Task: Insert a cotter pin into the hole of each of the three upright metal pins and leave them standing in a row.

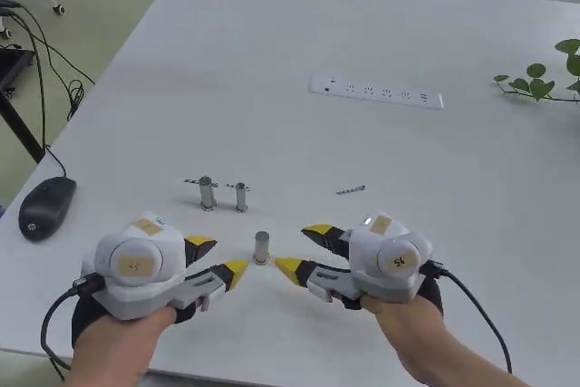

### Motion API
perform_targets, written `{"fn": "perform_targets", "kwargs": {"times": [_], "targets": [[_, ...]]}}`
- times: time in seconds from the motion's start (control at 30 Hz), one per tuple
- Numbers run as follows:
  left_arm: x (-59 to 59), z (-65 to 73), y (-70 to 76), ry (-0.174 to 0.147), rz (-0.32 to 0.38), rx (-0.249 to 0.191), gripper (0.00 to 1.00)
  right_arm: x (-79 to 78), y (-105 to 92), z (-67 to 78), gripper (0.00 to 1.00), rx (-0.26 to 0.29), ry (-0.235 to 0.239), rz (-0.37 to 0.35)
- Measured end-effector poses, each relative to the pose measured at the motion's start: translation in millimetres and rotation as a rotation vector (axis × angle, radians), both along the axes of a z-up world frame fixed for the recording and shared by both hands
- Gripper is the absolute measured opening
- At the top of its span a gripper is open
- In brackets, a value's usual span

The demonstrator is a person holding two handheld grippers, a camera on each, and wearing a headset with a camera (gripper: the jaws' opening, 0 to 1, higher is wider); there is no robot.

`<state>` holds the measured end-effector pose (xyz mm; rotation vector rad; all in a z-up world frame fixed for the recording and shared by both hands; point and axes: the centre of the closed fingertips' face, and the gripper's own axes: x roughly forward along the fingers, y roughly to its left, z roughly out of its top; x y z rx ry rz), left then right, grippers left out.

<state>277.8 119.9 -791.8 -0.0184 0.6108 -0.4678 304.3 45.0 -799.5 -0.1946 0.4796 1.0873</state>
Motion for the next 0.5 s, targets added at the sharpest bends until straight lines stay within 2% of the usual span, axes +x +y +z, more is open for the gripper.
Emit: {"fn": "perform_targets", "kwargs": {"times": [0.3, 0.5], "targets": [[1.6, -6.4, -4.4, 0.008, -0.006, -0.002, 0.31, -2.9, -13.4, 4.9, 0.40, 0.003, -0.004, -0.023], [4.1, -12.7, -7.8, 0.014, -0.008, -0.006, 0.31, -5.9, -24.0, 10.0, 0.44, 0.012, 0.005, -0.044]]}}
